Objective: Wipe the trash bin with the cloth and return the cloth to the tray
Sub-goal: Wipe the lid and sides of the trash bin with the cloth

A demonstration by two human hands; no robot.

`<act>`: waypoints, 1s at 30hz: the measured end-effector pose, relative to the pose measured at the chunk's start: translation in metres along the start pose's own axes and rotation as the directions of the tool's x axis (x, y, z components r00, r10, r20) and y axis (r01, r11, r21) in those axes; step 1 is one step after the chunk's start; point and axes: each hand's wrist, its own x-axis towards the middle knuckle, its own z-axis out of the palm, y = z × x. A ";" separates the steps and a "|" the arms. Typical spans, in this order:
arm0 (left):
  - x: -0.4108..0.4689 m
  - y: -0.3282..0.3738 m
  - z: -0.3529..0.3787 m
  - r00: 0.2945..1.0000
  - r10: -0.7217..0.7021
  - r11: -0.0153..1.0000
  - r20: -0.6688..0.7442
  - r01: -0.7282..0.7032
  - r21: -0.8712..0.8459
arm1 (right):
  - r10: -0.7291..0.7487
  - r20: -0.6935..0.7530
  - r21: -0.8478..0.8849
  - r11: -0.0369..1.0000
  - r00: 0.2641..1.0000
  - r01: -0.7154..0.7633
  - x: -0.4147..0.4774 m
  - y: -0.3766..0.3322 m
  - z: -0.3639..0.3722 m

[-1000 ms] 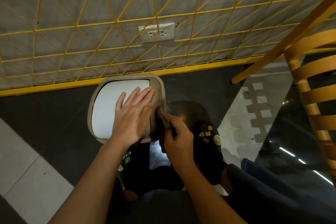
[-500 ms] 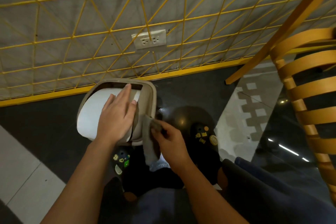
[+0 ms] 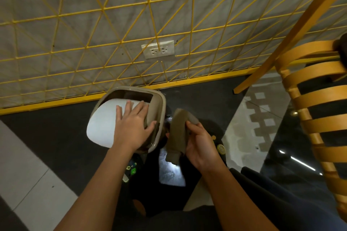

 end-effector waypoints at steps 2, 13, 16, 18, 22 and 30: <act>-0.004 0.000 -0.002 0.998 0.063 0.997 0.026 -0.064 0.035 | 0.025 0.018 0.002 1.000 1.000 -0.025 0.001 -0.003 -0.004; -0.035 -0.011 0.001 0.950 0.287 0.955 0.120 -0.293 0.040 | -0.281 -0.297 -0.442 0.888 0.912 0.129 -0.004 -0.006 -0.032; -0.037 -0.009 0.007 0.952 0.298 0.953 0.065 -0.301 0.039 | -0.387 -0.189 -0.700 0.697 0.902 0.152 -0.003 0.004 -0.029; -0.036 -0.007 0.012 0.959 0.283 0.959 0.000 -0.283 0.004 | -0.465 -0.004 -0.885 0.413 0.885 0.213 0.003 0.012 -0.025; -0.038 -0.007 0.016 0.956 0.292 0.956 -0.006 -0.292 -0.014 | -0.504 0.219 -0.970 -0.023 0.836 0.240 0.023 0.015 -0.014; -0.036 -0.006 0.020 0.958 0.275 0.959 -0.078 -0.279 -0.048 | -0.507 0.123 -0.992 -0.067 0.853 0.103 0.016 0.022 -0.001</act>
